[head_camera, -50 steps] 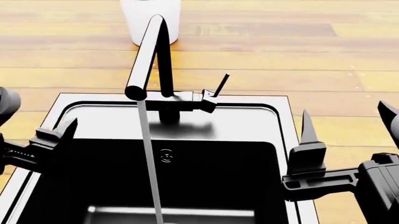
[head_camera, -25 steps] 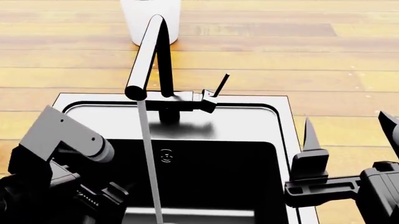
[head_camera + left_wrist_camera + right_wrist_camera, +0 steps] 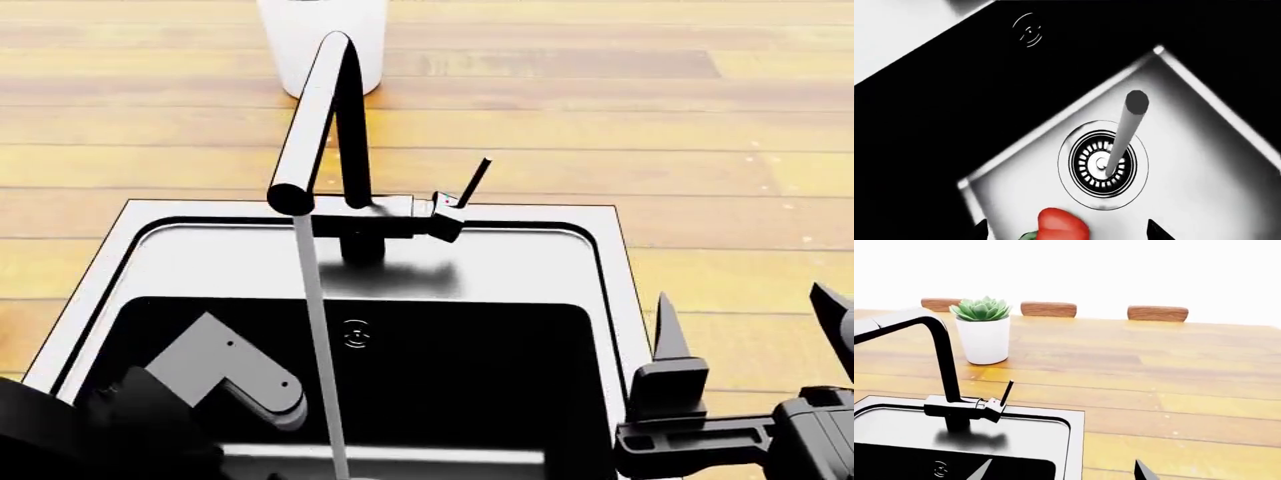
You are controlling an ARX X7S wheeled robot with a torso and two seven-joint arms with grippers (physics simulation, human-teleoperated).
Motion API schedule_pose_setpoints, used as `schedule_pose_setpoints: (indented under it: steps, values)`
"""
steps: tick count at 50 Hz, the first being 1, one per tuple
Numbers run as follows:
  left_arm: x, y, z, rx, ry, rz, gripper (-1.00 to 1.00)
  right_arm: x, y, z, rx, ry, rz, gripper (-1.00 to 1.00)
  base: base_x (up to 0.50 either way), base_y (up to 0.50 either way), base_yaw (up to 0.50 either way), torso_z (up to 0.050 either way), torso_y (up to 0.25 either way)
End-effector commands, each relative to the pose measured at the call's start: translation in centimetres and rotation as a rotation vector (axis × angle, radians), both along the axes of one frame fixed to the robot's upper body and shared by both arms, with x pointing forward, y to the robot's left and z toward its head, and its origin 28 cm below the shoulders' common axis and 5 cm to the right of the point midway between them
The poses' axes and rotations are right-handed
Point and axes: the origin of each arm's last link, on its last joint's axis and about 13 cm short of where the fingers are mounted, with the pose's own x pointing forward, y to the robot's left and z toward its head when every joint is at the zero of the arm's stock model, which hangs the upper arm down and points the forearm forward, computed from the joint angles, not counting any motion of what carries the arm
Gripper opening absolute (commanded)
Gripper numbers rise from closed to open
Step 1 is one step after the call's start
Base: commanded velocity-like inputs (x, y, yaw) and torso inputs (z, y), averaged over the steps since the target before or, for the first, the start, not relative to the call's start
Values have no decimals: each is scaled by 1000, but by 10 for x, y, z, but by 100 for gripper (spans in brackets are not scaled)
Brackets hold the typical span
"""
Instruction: Pick the eggplants and mangos from the sink and place them in one bowl. Place the bell pepper in the other bowl. Then turn off the sink faucet.
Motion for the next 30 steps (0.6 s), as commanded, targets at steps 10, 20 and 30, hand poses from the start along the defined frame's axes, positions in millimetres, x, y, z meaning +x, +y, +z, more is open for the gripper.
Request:
schedule_pose_setpoints:
  steps: [10,20,30]
  values:
    - [15,-6,-39,107,126,-19,100,-2,-2,-15,26,38,1,100,0,0,0,0,0]
    - [20,-16,-72,123,175,2,100,-3,-2,-20,35,49,4,100,0,0,0,0,0]
    - [15,-15,-102,170,170,40,100,-3,-2,-25,43,57,7,100,0,0,0,0,0]
